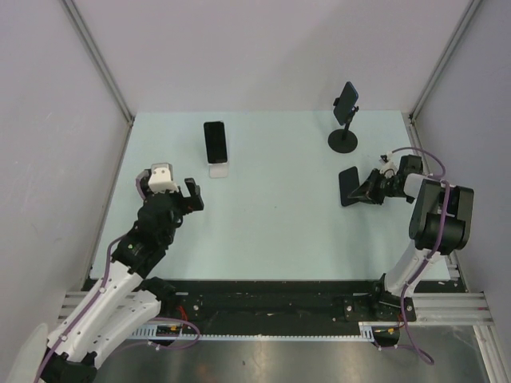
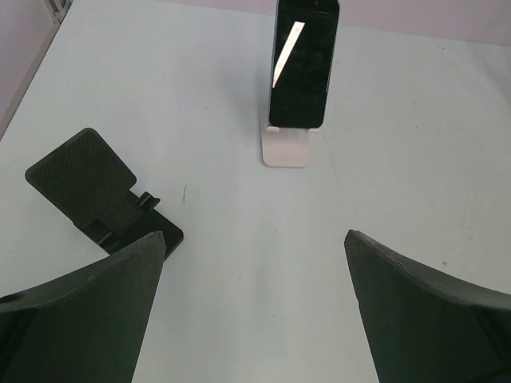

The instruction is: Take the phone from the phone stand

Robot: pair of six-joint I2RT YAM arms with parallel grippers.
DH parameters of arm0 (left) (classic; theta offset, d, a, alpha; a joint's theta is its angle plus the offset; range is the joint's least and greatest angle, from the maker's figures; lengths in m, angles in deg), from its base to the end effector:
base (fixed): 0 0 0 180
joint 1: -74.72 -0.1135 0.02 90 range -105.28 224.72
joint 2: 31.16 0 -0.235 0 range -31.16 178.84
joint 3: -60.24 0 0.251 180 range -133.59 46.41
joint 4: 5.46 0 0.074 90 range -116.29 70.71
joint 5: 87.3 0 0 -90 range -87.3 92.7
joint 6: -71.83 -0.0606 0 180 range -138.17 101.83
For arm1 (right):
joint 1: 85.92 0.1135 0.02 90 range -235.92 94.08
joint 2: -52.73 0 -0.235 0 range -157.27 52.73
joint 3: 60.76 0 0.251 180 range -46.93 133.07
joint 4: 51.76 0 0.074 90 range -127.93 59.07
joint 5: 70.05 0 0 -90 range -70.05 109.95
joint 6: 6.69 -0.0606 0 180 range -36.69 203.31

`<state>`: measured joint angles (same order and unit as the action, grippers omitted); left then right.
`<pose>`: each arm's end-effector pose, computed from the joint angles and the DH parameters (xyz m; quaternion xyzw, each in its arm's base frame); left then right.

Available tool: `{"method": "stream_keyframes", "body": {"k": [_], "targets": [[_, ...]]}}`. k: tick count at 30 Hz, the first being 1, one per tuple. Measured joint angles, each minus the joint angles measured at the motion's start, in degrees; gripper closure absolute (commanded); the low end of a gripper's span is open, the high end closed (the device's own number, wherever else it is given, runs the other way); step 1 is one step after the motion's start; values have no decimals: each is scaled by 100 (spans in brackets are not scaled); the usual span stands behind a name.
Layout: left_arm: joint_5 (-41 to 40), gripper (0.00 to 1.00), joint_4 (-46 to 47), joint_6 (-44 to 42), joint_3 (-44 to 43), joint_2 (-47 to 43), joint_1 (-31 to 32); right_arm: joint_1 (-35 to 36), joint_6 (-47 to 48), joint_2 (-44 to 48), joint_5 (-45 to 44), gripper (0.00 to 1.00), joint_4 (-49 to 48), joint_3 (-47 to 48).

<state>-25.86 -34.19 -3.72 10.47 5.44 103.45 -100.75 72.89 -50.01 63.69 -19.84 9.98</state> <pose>0.1878 -0.0699 0.2767 -0.0521 0.7843 -0.0331 0.6173 0.3360 -0.0456 0.1039 0.1156 0.9006 0.3546 0.2232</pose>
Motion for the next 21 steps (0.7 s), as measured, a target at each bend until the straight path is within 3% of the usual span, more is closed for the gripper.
{"method": "stream_keyframes", "body": {"k": [4, 7, 8, 11, 17, 21], "targets": [[37, 0, 85, 4, 57, -63, 0, -146, 463, -426, 393, 97, 190, 297], [72, 0, 107, 11, 107, -107, 0, -205, 772, -769, 656, 73, 348, 586], [81, 0, 109, 17, 122, -114, 0, -221, 852, -868, 713, 53, 411, 656], [107, 0, 111, 48, 153, -125, 0, -271, 901, -1043, 822, 33, 678, 715], [175, 0, 127, 52, 153, -151, 0, -319, 901, -920, 1023, 8, 975, 802], [175, 0, 160, 52, 153, -153, 0, -341, 870, -758, 785, 0, 1080, 807]]}}
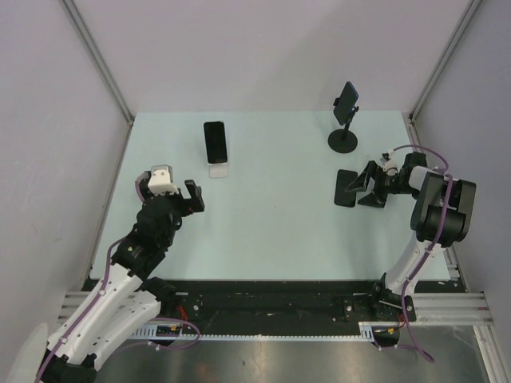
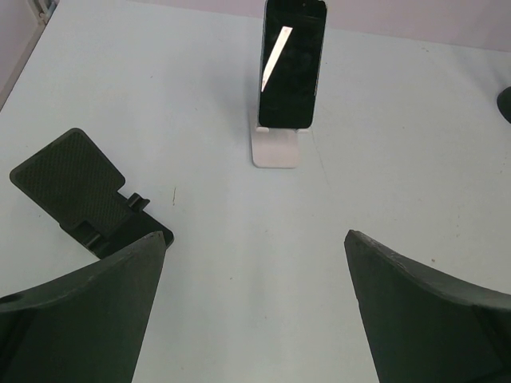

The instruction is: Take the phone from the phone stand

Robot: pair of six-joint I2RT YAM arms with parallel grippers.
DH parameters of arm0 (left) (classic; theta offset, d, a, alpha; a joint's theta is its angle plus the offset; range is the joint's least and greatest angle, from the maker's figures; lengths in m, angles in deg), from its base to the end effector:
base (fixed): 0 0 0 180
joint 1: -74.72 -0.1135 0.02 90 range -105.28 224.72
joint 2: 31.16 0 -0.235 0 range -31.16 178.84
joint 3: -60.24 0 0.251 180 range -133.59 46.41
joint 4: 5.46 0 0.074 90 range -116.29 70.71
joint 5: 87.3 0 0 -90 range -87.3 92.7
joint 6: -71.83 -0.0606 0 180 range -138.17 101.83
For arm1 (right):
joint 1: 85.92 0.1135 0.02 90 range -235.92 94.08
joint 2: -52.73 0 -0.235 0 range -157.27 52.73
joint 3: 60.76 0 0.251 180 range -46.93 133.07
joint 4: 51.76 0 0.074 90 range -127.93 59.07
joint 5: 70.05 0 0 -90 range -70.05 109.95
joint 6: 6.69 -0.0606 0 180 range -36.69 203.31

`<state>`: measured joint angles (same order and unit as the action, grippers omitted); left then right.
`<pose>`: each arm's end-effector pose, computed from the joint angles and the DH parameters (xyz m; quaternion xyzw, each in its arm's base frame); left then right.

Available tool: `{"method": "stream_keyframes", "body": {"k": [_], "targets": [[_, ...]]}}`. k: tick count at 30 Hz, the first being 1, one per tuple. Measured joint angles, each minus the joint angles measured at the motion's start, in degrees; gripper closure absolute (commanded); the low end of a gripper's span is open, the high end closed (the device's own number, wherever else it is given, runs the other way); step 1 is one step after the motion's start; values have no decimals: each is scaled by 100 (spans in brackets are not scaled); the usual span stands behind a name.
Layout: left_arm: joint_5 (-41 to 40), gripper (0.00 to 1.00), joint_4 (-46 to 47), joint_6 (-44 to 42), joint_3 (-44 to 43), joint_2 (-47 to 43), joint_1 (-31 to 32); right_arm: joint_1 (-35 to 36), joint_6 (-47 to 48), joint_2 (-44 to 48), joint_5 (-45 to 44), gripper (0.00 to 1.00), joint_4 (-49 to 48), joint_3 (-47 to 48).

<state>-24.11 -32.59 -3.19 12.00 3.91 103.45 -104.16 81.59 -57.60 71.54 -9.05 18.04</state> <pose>0.1853 -0.0704 0.2748 -0.0500 0.7779 -0.0535 0.6241 0.3434 -0.0632 0.0951 0.0958 0.8887 0.4088 0.1841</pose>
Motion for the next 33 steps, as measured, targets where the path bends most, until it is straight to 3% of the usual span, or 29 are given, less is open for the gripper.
{"method": "stream_keyframes", "body": {"k": [6, 14, 24, 33], "targets": [[0, 0, 37, 4, 0, 7, 0, 251, -87, 562, -1617, 0, 57, -11], [0, 0, 39, 4, 2, 42, 0, 1604, -393, 1209, -4546, 0, -17, -81], [0, 0, 39, 11, 2, 66, 0, 2881, -728, 1069, -6111, 0, -210, -83], [-2, 0, 55, 52, 35, 66, 0, 3314, -723, 601, -6874, 0, -199, 155]]}}
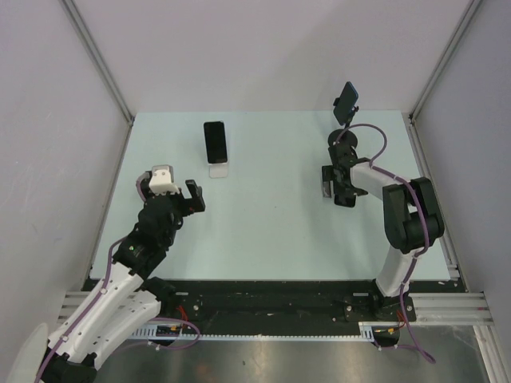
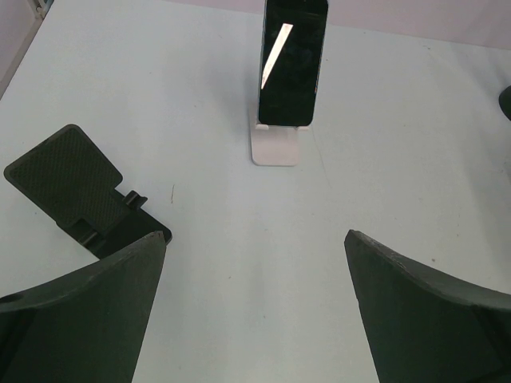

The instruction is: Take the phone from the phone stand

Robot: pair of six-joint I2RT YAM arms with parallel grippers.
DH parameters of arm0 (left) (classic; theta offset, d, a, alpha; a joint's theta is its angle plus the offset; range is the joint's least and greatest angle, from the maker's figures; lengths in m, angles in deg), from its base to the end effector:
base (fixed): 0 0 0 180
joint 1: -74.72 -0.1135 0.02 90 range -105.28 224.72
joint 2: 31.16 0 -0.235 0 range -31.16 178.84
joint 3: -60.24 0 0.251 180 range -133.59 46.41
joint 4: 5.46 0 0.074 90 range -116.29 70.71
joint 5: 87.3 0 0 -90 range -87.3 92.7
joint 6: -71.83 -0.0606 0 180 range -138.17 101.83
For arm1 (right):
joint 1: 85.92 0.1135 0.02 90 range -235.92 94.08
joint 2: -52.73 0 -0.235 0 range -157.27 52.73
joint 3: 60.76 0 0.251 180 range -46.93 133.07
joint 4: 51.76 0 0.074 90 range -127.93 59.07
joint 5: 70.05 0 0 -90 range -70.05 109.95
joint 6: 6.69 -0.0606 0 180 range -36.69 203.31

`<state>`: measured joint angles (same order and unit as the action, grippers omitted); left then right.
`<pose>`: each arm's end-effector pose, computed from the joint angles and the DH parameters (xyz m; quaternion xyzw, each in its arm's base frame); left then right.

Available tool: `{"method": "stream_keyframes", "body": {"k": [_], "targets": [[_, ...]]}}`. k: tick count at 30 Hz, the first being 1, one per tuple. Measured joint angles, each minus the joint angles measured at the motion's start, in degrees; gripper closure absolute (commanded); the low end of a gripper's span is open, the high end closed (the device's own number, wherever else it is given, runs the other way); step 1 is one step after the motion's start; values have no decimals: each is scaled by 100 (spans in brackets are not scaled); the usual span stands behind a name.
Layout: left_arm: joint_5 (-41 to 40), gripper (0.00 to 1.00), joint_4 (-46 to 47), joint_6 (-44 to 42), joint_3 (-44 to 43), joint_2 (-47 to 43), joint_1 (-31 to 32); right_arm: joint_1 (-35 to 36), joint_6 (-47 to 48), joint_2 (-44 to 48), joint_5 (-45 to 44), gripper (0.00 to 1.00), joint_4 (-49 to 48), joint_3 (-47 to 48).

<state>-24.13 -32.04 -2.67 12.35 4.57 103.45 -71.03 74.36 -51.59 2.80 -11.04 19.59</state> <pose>0.1873 -0.0715 0.2717 -0.0527 0.7800 -0.0545 0.6212 0.3562 0.0762 0.1200 -0.0174 0.9652 -0.0976 0.2420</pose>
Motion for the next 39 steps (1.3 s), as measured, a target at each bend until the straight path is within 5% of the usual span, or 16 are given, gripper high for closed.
{"method": "stream_keyframes", "body": {"k": [24, 31, 39], "targets": [[0, 0, 9, 7, 2, -4, 0, 111, 111, -85, -868, 0, 323, 122], [-50, 0, 15, 7, 2, 37, 0, 153, 243, 175, -483, 0, 435, 96], [-372, 0, -50, 177, -31, 555, -142, 367, 472, 1558, 380, 0, 225, 96]]}}
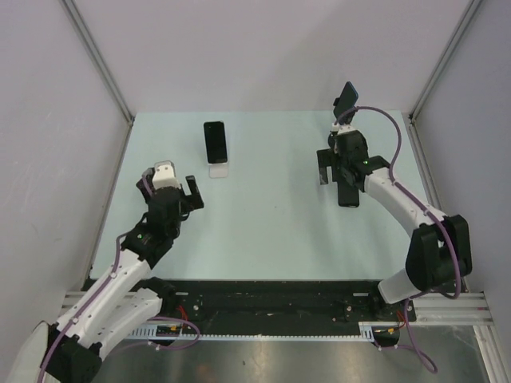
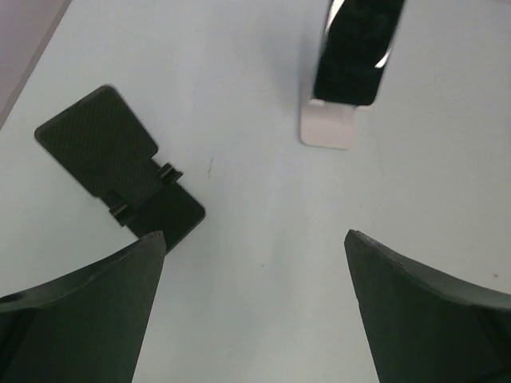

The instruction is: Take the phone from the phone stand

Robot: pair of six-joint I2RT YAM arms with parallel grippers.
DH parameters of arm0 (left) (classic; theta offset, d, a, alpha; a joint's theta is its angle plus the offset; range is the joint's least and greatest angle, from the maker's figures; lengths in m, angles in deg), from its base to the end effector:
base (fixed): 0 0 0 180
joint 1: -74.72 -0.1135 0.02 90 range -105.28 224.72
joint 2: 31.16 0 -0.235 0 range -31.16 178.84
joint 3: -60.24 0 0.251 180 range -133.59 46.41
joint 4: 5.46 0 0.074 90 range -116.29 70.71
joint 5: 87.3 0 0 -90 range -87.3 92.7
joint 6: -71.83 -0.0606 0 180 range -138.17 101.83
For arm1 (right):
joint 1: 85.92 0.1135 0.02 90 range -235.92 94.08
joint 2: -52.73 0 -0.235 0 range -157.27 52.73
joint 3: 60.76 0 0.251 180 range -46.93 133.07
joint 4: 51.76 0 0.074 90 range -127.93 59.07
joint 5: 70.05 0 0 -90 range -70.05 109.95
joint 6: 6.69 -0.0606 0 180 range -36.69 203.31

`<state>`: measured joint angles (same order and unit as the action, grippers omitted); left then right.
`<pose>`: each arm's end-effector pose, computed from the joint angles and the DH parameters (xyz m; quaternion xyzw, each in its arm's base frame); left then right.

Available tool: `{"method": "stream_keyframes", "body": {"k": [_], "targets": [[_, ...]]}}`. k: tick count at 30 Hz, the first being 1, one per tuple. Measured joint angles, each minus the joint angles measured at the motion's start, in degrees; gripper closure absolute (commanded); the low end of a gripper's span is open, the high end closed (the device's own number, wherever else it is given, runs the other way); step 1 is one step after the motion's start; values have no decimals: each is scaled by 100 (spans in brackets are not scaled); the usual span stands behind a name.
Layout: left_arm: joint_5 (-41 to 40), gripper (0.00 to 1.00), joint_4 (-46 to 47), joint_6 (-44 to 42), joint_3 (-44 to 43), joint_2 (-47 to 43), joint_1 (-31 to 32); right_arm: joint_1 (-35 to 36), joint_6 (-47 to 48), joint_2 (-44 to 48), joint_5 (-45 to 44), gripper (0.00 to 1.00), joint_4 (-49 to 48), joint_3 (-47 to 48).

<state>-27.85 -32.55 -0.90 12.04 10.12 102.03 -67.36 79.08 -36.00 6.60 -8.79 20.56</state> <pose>0.2016 -0.0694 0.2553 -0.0810 0.8012 -0.0095 0.5928 0.3348 0.0977 0.2137 -0.0775 0.9321 -0.0407 0.3516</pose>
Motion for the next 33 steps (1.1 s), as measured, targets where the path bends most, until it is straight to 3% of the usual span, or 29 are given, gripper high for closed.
{"method": "stream_keyframes", "body": {"k": [14, 23, 33], "targets": [[-232, 0, -269, 697, -785, 1773, -1733, 247, 431, 2170, 1438, 0, -1248, -1237], [-227, 0, -328, 1189, -1335, 3136, -2586, 247, 358, 2277, 2149, 0, -1738, -1558], [-227, 0, -315, 1631, -1812, 3877, -2830, 247, 271, 2404, 2573, 0, -1897, -1613]]}}
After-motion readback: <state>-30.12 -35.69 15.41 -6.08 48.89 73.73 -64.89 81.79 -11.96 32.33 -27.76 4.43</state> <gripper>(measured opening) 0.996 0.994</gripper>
